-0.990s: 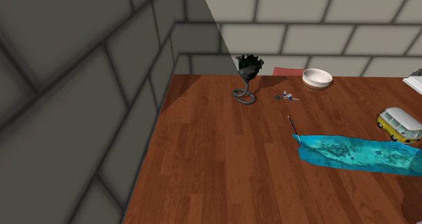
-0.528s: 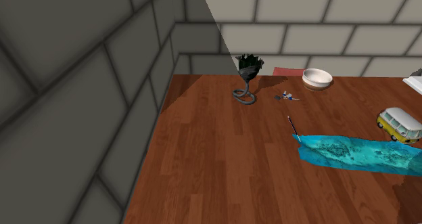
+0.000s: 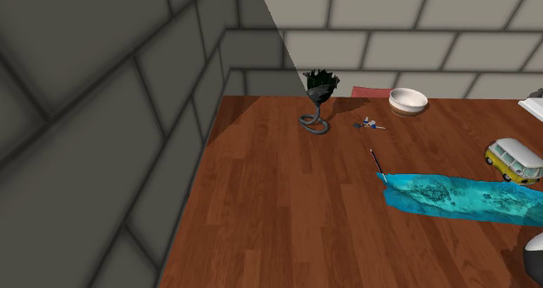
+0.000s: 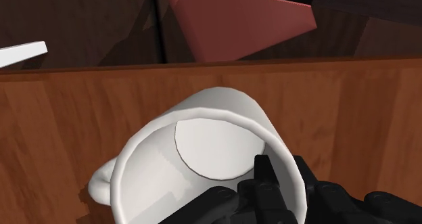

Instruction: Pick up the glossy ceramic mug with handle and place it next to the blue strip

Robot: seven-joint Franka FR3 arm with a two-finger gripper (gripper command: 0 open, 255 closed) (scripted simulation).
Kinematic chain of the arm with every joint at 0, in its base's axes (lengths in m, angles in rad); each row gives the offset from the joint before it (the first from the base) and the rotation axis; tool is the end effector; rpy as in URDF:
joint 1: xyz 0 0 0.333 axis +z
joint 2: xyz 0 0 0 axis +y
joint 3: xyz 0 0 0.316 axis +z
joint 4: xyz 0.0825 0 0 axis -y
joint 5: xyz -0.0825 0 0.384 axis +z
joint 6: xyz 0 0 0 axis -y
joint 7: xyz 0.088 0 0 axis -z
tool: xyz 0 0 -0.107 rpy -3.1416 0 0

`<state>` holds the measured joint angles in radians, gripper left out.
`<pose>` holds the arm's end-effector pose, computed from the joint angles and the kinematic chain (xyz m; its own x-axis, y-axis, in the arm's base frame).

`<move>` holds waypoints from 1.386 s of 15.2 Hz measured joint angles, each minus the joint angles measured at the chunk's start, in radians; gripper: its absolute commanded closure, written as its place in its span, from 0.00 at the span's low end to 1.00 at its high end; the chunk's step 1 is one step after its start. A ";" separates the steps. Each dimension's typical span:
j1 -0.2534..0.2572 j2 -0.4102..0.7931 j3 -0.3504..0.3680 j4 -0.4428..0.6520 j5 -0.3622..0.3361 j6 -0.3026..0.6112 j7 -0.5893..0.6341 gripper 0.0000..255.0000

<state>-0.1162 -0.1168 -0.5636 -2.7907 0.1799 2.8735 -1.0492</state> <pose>0.3064 -0.2529 0.2554 0.9590 0.1994 0.2015 0.1885 -0.9794 0.0720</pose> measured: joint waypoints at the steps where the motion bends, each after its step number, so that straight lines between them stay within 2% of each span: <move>1: 0.002 0.002 -0.001 0.000 0.004 0.003 -0.003 1.00; 5: 0.005 0.005 -0.002 0.000 0.009 0.005 -0.007 1.00; 6: 0.005 0.005 -0.002 0.000 0.010 0.005 -0.007 0.00; 12: 0.005 0.005 -0.002 0.000 0.009 0.005 -0.007 0.00; 16: -0.108 -0.142 0.065 -0.010 -0.181 -0.118 0.133 0.00; 18: -0.134 -0.174 0.079 -0.013 -0.214 -0.147 0.152 0.00; 21: -0.143 -0.185 0.085 -0.013 -0.225 -0.158 0.160 0.00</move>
<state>-0.2589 -0.3015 -0.4789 -2.8037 -0.0451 2.7159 -0.8895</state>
